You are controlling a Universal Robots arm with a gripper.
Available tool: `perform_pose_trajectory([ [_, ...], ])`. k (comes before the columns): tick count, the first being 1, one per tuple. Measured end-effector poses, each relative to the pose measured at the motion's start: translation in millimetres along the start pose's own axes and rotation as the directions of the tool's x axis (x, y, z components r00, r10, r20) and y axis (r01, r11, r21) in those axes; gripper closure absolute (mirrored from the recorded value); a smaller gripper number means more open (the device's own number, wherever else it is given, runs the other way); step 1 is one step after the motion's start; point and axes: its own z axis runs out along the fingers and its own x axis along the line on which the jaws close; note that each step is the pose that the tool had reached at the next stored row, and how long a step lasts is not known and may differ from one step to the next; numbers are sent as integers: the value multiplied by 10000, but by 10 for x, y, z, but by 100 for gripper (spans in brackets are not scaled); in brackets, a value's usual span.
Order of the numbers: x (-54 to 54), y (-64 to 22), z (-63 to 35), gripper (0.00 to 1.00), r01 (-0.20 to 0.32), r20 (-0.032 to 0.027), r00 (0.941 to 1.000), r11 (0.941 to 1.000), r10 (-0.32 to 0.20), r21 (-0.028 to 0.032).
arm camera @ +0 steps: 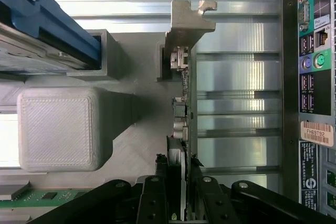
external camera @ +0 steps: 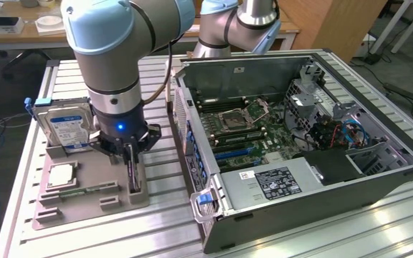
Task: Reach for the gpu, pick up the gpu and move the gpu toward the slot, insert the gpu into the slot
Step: 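Pick up the gpu and move the gpu toward the slot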
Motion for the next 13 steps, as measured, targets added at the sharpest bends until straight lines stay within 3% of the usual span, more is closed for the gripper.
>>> perform_pose_trajectory([
  [13,-13,0,0,74,1,0,10000,10000,-1,0],
])
